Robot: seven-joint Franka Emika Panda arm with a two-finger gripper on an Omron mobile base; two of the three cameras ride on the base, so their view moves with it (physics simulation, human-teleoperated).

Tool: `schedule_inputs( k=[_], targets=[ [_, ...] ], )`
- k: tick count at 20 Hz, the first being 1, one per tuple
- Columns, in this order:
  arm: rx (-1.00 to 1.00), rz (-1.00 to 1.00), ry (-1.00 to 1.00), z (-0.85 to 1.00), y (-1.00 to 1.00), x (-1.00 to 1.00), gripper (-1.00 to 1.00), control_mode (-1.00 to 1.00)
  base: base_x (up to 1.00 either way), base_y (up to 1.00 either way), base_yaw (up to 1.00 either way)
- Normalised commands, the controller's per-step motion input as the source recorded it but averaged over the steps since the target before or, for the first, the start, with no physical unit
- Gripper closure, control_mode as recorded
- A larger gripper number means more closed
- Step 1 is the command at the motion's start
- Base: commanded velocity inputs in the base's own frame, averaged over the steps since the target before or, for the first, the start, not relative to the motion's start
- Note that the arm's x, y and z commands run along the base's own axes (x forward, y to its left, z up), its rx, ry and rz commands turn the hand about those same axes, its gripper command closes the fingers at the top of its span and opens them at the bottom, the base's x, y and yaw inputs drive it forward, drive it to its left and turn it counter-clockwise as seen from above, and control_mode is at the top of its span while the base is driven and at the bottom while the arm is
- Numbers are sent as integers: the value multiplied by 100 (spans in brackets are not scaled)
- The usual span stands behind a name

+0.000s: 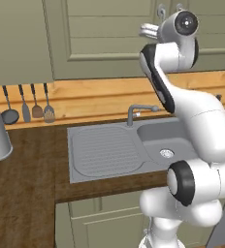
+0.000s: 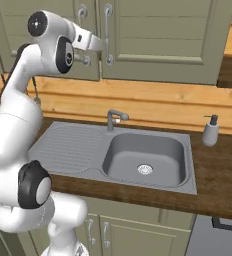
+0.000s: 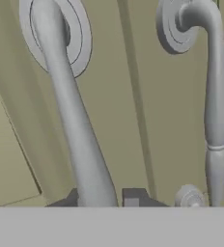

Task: Open the cabinet, pick up the bread from the cabinet and place it in the basket. Then move the basket to the dining counter.

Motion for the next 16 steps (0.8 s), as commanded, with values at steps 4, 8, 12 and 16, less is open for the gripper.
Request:
schedule_inputs(
  k=[4,8,12,16],
  targets=[
    [-10,-12,5,0,50,-98,100,-100,0,0,0],
    [-7,-5,0,0,49,-100,100,-100,0,0,0],
    [-11,-6,9,0,67,-100,100,-100,0,0,0],
    [-8,0,11,0,82,-100,100,-100,0,0,0]
  ],
)
